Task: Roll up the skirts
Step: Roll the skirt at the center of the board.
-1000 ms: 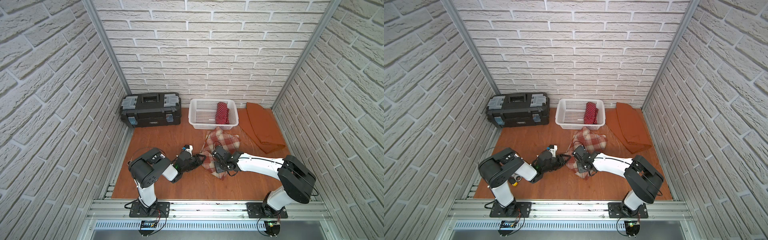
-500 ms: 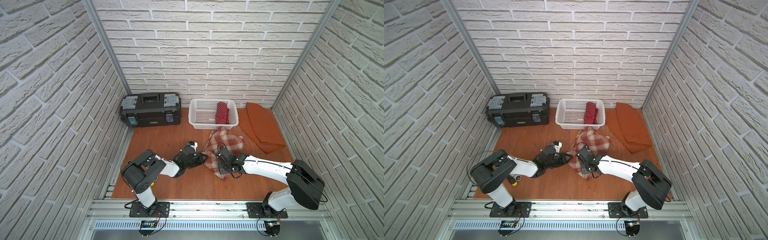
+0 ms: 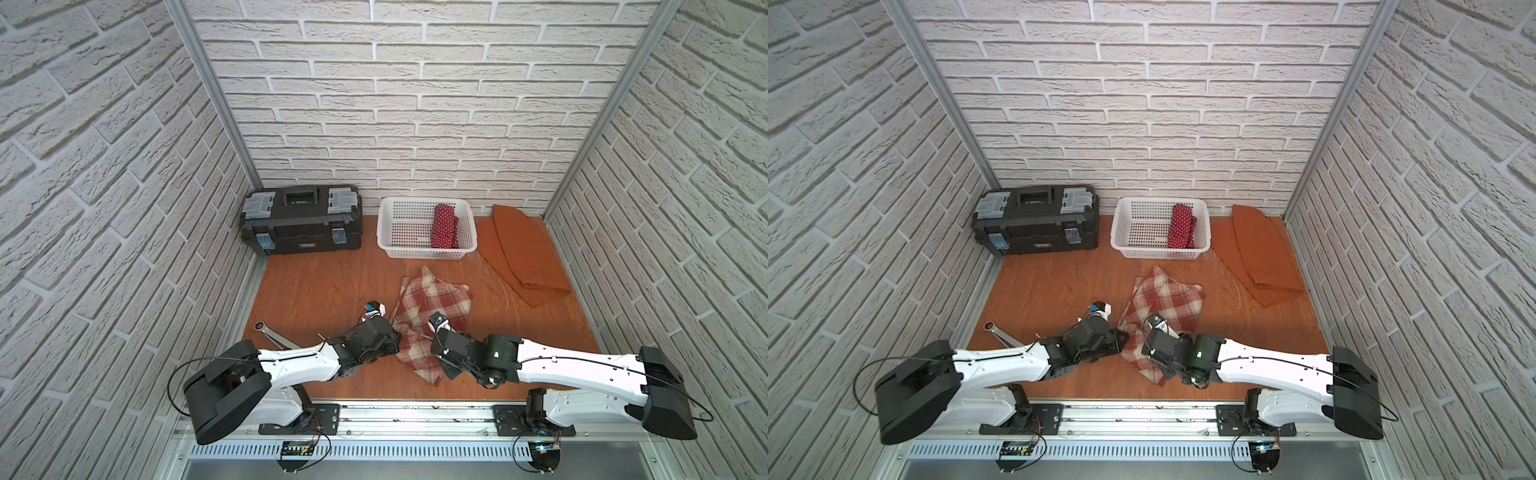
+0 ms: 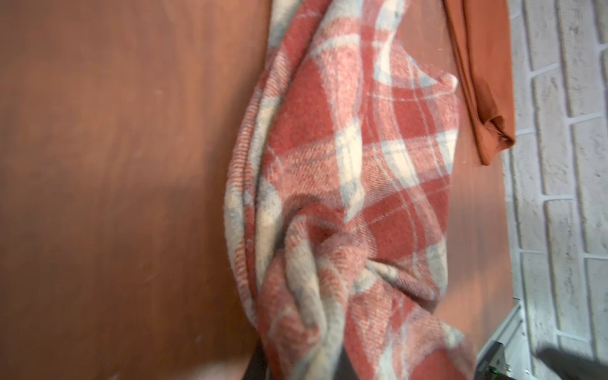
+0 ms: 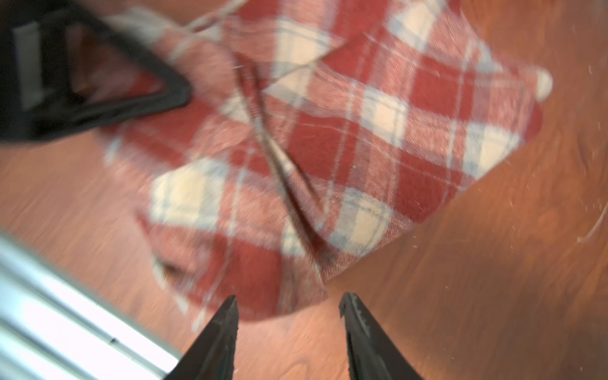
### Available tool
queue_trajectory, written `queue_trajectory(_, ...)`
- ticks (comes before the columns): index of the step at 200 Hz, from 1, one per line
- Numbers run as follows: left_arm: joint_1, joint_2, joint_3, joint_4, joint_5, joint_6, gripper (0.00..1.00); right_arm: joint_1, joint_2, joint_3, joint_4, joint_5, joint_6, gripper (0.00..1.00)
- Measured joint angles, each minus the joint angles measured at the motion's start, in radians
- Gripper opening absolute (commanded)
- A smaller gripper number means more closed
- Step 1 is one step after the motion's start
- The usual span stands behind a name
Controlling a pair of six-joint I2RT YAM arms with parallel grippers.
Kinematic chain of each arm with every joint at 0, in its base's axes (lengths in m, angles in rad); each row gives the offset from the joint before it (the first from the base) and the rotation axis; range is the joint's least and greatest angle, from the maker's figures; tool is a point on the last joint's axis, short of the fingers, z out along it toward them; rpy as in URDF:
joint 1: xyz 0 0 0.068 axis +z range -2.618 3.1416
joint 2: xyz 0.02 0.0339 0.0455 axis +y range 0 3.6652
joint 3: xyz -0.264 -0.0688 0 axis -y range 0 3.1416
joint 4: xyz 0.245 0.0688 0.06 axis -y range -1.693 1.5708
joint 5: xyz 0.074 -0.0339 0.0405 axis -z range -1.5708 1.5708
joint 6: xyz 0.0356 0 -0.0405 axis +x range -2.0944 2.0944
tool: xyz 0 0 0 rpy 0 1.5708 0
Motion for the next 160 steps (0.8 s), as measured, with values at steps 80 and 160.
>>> queue_trajectory(80, 0.009, -0.05, 0.001, -0.14, -0.031, -0.03, 0.0, 0.329, 0.347, 0.179, 0.032, 0.217, -0.118, 0.75)
queue_trajectory(160, 0.015, -0.107, -0.015, -0.182, -0.016, -0.066, 0.0, 0.291, 0.718, 0.343, -0.039, 0.421, -0.061, 0.77)
